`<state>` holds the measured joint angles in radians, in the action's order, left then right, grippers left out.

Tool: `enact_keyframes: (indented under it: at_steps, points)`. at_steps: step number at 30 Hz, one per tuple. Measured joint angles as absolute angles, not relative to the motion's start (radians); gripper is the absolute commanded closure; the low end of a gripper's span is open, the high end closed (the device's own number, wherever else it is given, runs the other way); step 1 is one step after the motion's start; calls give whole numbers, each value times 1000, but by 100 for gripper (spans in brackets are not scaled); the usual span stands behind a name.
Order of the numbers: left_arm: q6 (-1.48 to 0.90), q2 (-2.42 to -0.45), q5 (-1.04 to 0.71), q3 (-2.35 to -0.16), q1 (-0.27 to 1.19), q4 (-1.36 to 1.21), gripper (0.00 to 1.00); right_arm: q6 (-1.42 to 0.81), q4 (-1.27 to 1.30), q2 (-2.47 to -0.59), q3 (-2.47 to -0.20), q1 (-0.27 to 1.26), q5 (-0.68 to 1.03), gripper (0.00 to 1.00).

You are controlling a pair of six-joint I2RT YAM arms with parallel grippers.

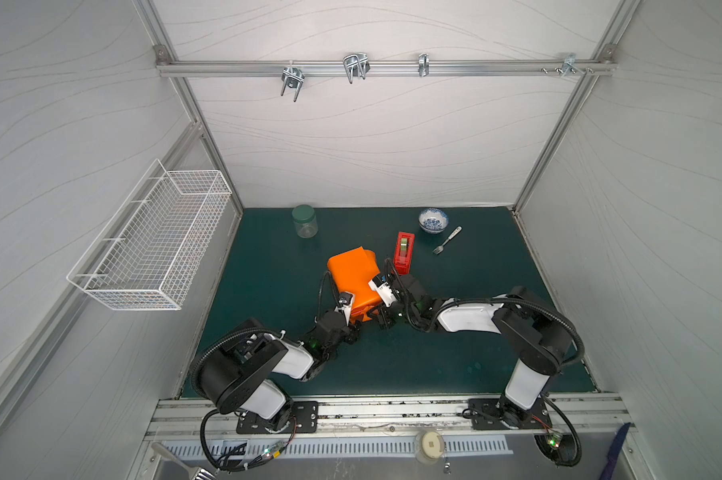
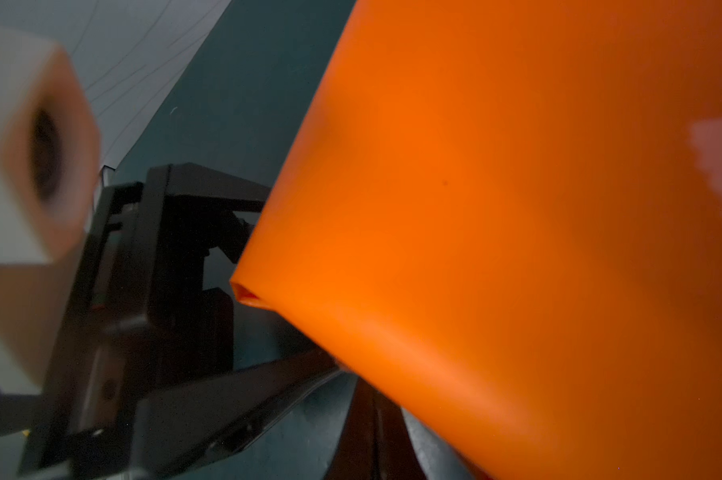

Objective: Wrap the gift box in paper
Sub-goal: 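Press the tape onto the folded paper end with the right gripper, then release the box with the left gripper and lift both grippers away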

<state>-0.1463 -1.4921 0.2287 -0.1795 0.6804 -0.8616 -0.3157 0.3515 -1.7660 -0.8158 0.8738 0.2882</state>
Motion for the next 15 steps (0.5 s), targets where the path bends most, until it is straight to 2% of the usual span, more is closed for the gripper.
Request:
enact_keyframes:
  at_steps: [15]
  points:
    - [-146,-1492,228,-180,680,-861,30,-287,362,-1779,-792,825,267,98]
